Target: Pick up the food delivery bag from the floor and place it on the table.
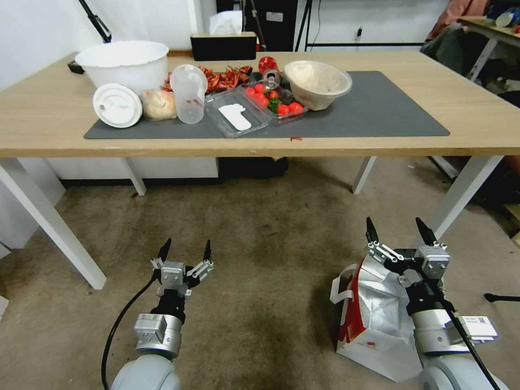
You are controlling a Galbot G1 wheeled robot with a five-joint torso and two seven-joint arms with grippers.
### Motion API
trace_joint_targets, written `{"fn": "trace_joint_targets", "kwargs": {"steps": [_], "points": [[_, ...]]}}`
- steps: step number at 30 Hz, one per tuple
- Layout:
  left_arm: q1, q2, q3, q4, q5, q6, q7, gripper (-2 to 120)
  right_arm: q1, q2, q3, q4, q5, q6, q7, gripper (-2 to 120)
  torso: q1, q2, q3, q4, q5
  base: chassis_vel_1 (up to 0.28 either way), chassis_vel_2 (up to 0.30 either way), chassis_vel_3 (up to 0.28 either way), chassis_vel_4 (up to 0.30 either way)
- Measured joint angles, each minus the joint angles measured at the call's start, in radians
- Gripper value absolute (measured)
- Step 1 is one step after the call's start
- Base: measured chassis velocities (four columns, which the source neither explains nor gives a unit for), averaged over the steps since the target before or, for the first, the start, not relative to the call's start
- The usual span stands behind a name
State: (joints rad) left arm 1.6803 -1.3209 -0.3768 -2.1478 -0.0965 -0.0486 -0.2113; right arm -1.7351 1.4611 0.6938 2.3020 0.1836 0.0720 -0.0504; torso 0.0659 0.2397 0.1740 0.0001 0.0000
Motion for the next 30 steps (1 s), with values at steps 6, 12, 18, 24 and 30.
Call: {"fn": "trace_joint_targets", "kwargs": {"steps": [6, 12, 18, 24, 30], "points": [[-0.001, 0.004, -0.002, 0.000, -0.001, 0.002, 0.000, 93, 0.003, 0.000, -0.001, 0.002, -0.001, 0.001, 0.000, 100, -0.005, -0.024, -0.019, 0.0000, 0.0000, 0.000, 0.000, 0.000, 0.000], [-0.005, 0.003, -0.003, 0.000, -0.003, 0.003, 0.000, 93, 0.003, -0.005, 0.006, 0.008, 0.002, -0.002, 0.000, 100, -0.009, -0.047, -0.038, 0.0000, -0.0001, 0.000, 0.000, 0.000, 0.000], [-0.001, 0.000, -0.001, 0.000, -0.001, 0.002, 0.001, 93, -0.002, -0.007, 0.010, 0.013, 0.005, -0.002, 0.000, 100, -0.015, -0.072, -0.057, 0.0000, 0.0000, 0.000, 0.000, 0.000, 0.000], [0.001, 0.002, 0.000, 0.001, 0.000, 0.001, 0.001, 93, -0.006, 0.000, 0.007, 0.033, 0.009, -0.001, 0.001, 100, -0.020, -0.096, -0.075, 0.0000, -0.0001, 0.000, 0.000, 0.000, 0.000], [0.000, 0.004, -0.001, 0.003, 0.000, 0.002, 0.002, 93, -0.005, -0.001, 0.008, 0.032, 0.009, -0.002, 0.001, 100, -0.024, -0.122, -0.098, 0.0000, 0.0000, 0.000, 0.000, 0.000, 0.000]]}}
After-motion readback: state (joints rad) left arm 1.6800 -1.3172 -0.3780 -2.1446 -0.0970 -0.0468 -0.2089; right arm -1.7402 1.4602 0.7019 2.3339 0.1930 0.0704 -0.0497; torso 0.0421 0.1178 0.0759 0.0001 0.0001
